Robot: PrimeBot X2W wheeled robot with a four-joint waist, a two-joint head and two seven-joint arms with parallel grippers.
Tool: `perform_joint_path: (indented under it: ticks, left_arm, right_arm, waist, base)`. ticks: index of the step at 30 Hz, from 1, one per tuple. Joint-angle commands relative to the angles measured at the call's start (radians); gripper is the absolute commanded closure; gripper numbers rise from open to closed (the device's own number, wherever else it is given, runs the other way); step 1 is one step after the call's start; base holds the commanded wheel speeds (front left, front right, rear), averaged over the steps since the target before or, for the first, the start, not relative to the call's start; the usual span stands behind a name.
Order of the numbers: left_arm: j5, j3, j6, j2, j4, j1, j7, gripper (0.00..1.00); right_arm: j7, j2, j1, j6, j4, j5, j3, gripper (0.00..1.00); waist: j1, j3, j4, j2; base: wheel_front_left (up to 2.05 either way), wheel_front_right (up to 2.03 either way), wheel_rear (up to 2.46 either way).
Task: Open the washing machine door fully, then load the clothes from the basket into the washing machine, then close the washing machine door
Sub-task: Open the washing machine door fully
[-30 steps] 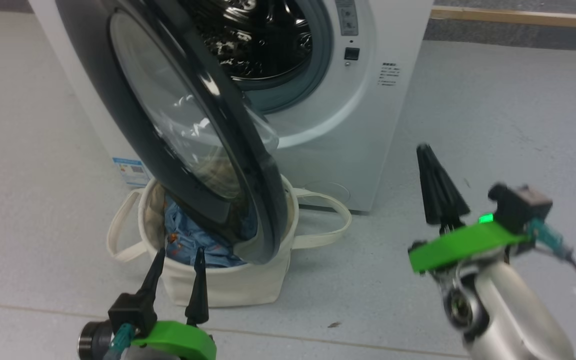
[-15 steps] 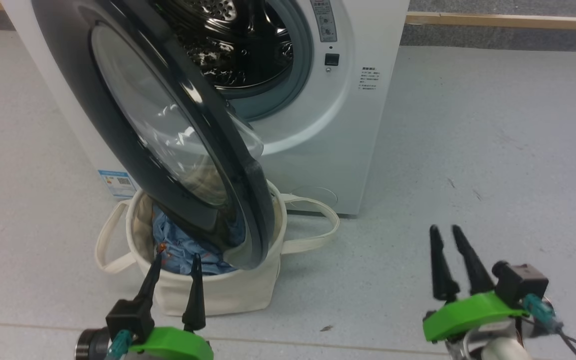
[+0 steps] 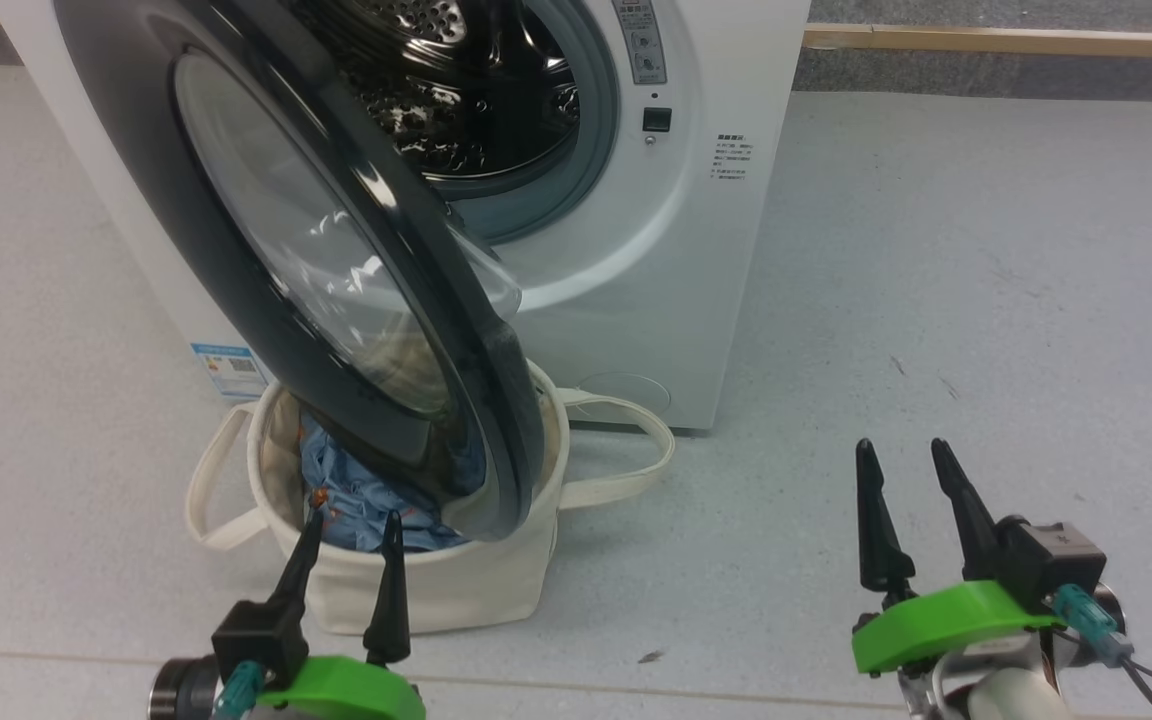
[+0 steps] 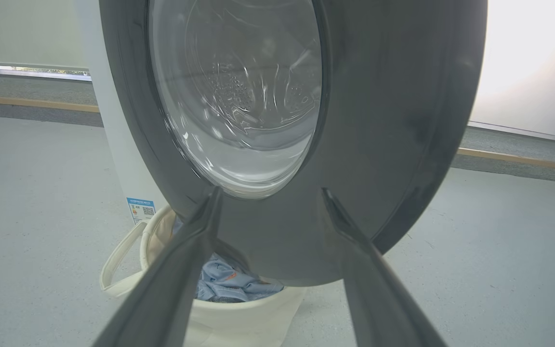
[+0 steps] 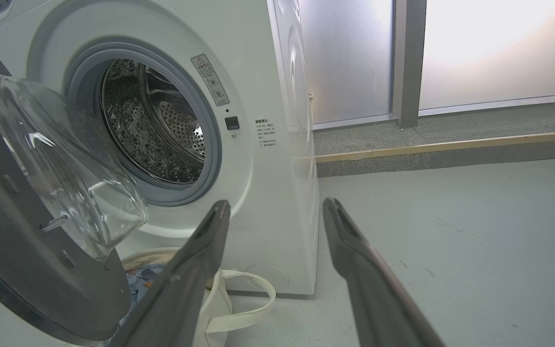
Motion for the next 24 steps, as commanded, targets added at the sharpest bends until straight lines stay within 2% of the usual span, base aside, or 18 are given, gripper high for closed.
perform_joint_path:
  ticks: [1, 24]
  left_arm:
    - [0.006, 0.031, -0.002, 0.012, -0.027, -0.031, -0.012, 0.00]
    - [0.007, 0.020, -0.007, 0.012, -0.028, -0.040, -0.012, 0.00]
  right_arm:
    - [-0.012, 0.005, -0.024, 0.001, -0.040, -0.010, 0.018, 0.00]
    - [-0.012, 0.006, -0.034, 0.001, -0.013, 0.000, 0.039, 0.00]
  waist:
    - [0.0000, 0.000, 0.000, -0.0001]
    - [0.0000, -0.003, -0.001, -0.0001]
  base:
    - [0.00, 0.00, 0.00]
    - [0.00, 0.00, 0.00]
